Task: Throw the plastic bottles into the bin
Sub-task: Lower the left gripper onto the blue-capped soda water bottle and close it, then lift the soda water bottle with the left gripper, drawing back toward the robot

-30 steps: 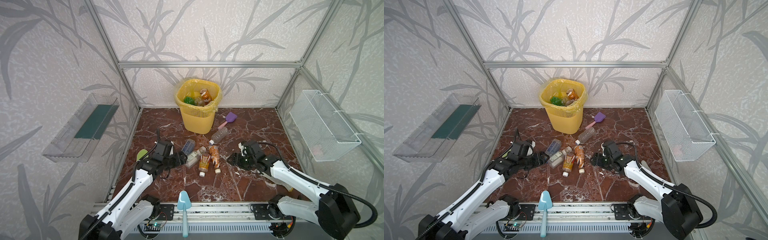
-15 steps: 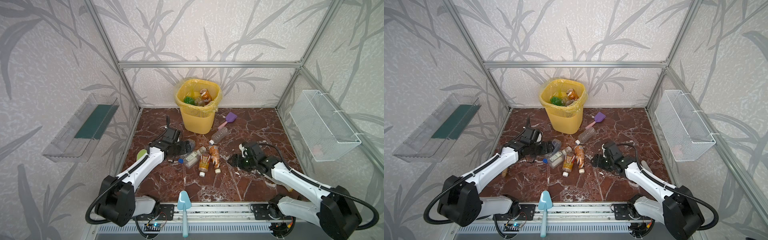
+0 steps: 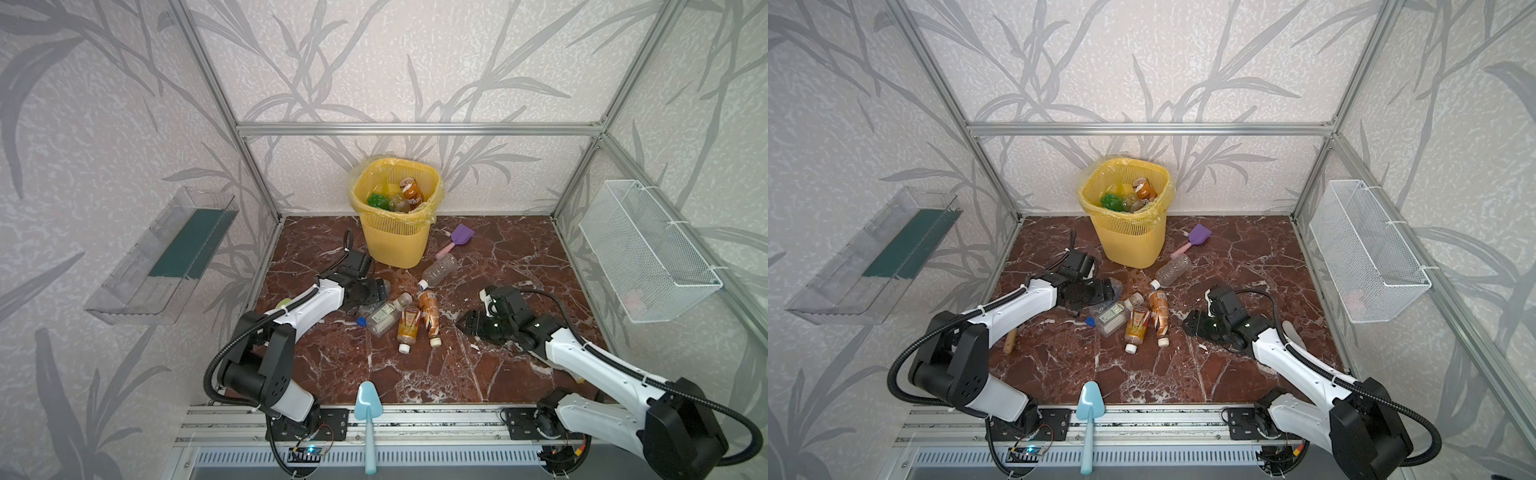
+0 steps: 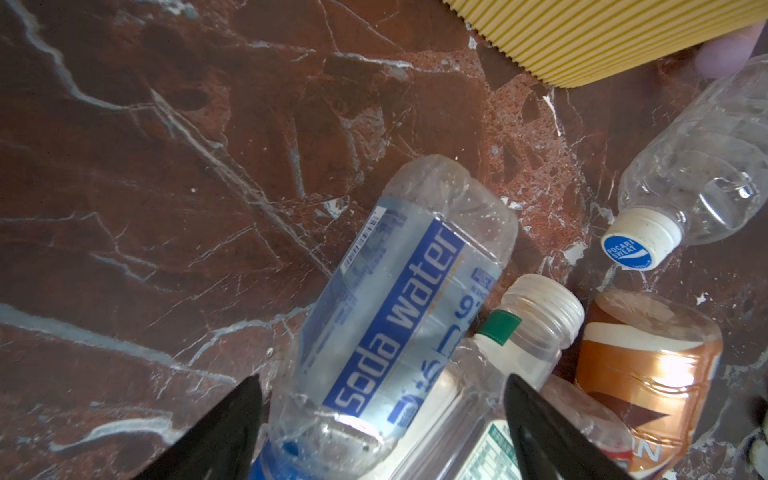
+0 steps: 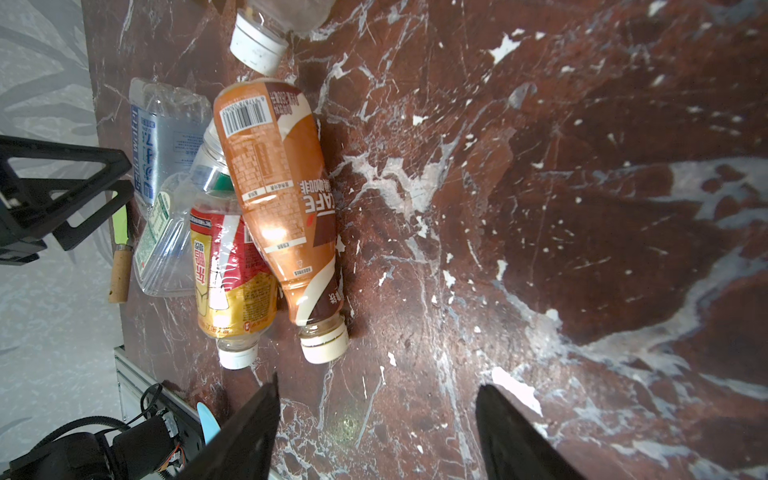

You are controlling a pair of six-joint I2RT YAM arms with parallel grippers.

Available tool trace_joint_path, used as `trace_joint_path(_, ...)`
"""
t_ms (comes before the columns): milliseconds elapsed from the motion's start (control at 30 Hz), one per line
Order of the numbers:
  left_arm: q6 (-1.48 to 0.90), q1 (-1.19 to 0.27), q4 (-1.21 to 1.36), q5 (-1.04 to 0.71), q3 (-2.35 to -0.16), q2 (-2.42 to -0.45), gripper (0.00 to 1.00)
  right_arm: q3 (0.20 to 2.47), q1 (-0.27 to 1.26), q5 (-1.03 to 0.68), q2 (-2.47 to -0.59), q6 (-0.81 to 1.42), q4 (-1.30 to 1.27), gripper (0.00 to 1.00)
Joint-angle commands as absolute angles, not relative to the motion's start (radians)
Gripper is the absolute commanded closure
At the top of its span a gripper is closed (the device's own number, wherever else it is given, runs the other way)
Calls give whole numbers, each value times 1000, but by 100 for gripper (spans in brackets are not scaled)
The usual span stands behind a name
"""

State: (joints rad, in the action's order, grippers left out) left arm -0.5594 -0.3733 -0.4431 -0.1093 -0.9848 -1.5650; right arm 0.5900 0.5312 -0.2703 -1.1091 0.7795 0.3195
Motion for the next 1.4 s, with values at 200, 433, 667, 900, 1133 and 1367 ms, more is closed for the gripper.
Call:
trace_joint_path(200,-577,-388,-481,-29,-1070,-1675,15,569,534,-263,-1074,791,334,25)
trace_joint_path(433,-609,-387,-508,48,-1051,-1666,27,569,535,-259,-1068,789,335,26)
trace_joint_path(667,-625,-380,-559,101,-1012,-1642,41,571,535,-264,-1074,788,331,27)
trace_joint_path(900,-678,-382,-616,152,-899,-1544,44,573,535,-267,-1084,787,325,27)
trace_joint_path(1133,-747,-397,-680,142,-733,-1359,42,571,535,-279,-1110,793,296,28)
trace_joint_path(1367,-826,-442,-717,76,-600,-1219,40,584,536,-290,-1147,792,278,28)
